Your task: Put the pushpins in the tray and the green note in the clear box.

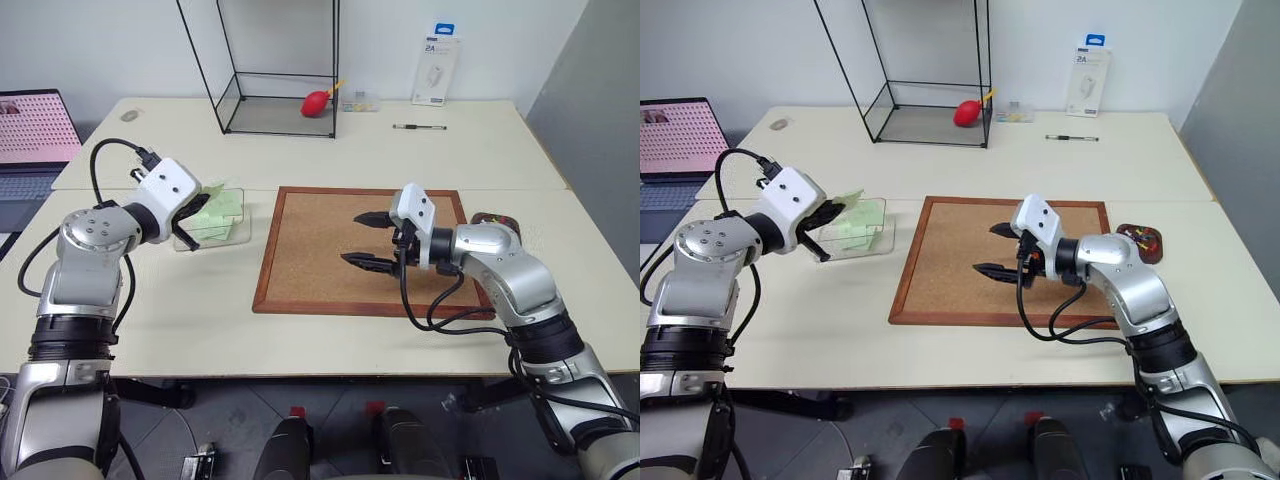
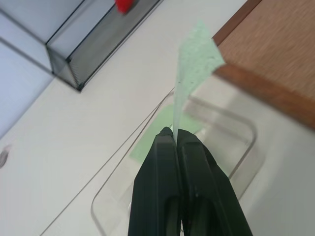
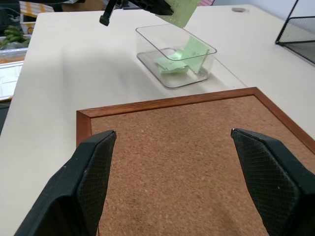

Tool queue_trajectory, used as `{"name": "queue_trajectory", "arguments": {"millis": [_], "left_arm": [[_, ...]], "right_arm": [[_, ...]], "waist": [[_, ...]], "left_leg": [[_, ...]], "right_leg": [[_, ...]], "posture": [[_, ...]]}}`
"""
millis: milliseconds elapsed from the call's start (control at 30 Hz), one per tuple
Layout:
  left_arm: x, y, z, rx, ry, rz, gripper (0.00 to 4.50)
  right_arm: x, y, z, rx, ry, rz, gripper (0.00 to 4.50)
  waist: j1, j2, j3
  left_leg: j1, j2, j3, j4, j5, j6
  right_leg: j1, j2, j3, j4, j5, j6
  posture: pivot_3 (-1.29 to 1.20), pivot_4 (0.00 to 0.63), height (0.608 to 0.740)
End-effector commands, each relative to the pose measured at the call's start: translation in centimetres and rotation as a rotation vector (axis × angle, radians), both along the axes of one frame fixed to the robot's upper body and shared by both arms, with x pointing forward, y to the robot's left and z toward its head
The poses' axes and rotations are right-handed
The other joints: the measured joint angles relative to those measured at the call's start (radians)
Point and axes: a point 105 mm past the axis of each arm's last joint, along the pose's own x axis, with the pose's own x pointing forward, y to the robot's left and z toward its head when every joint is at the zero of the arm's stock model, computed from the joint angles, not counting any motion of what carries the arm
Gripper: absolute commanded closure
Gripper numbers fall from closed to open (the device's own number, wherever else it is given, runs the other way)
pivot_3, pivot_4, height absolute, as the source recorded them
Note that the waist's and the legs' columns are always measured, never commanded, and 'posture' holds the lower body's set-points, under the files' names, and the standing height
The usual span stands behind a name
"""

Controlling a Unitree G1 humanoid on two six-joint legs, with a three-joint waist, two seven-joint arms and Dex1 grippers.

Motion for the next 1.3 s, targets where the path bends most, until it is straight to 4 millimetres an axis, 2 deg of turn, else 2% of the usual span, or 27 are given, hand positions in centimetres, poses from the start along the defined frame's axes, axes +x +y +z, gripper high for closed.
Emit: {"name": "queue_trajectory", "arguments": {"millis": [33,167,433,633,733,867,933,1033,1133,1300], "left_arm": [[1.0,1.1,1.6,0.048,-0.080,0.064,4.50],[1.7,1.7,0.7,0.056,-0.061,0.096,4.50],[2.2,1.3,0.2,0.017,-0.035,0.081,3.09],[2.1,0.8,0.6,0.001,-0.042,0.059,1.80],[1.6,-1.2,2.2,-0.097,-0.095,-0.026,1.31],[-0.2,-4.7,3.8,-0.358,-0.116,-0.153,1.31],[-1.2,-5.7,4.2,-0.477,-0.122,-0.187,1.31],[-2.8,-7.2,1.9,-0.478,-0.076,-0.188,1.31],[-4.6,-9.6,-0.4,-0.475,-0.031,-0.243,1.31],[-6.0,-11.3,-2.5,-0.523,0.015,-0.269,1.31]], "right_arm": [[-0.5,0.9,0.9,0.006,-0.026,0.054,0.53],[-0.7,1.2,0.9,0.005,-0.024,0.058,0.53],[-0.6,1.1,0.9,0.003,-0.023,0.042,0.52],[-0.4,0.7,1.1,0.003,-0.027,0.019,0.52],[-0.2,0.2,1.4,0.024,-0.037,-0.013,0.52],[0.4,-1.7,2.3,0.120,-0.073,-0.137,0.52],[0.4,-2.9,2.2,0.148,-0.085,-0.195,0.52],[-0.2,-5.2,0.9,0.193,-0.067,-0.309,0.52],[-0.5,-8.1,-0.7,0.212,-0.066,-0.464,0.52],[-1.4,-9.2,-2.2,0.192,-0.082,-0.523,0.52]], "waist": [[0.003,0.000,0.000],[0.003,0.000,0.000],[0.002,0.000,0.000],[0.002,0.000,0.000],[0.002,0.000,0.000],[0.004,0.000,0.000],[0.004,0.000,0.000],[0.003,0.000,0.000],[0.003,0.000,0.000],[0.002,-0.001,0.000]], "left_leg": [[0.000,0.000,0.000,0.000,0.000,0.000],[0.000,0.000,0.000,0.000,0.000,0.000],[0.000,0.001,0.000,0.000,0.000,0.000],[0.000,0.001,0.000,0.000,0.000,0.000],[0.000,0.001,0.000,0.000,0.000,0.000],[-0.003,0.000,-0.001,0.000,0.000,0.000],[-0.004,0.000,-0.001,0.001,0.000,0.000],[-0.004,0.000,-0.001,0.001,0.000,0.000],[-0.002,0.001,0.000,0.000,0.000,0.000],[0.000,0.001,0.002,0.001,0.000,0.000]], "right_leg": [[0.000,0.000,0.000,0.000,0.000,0.000],[-0.001,0.000,0.000,0.001,0.000,0.000],[-0.001,0.000,0.000,0.001,0.000,0.000],[-0.001,0.000,0.000,0.002,0.000,0.000],[-0.001,0.000,0.000,0.001,0.000,0.000],[-0.002,-0.001,0.000,0.001,0.000,0.000],[-0.002,-0.001,0.000,0.001,0.000,0.000],[-0.002,-0.001,0.000,0.001,0.000,0.000],[-0.002,-0.001,0.001,0.001,0.000,0.000],[-0.001,0.000,0.002,0.002,0.001,0.000]], "posture": [[0.00,0.150,0.740],[0.00,0.150,0.740],[0.00,0.150,0.740],[0.00,0.150,0.740],[0.00,0.150,0.740],[0.00,0.150,0.740],[0.00,0.150,0.740],[0.00,0.150,0.740],[0.00,0.150,0.740],[0.00,0.150,0.740]]}}
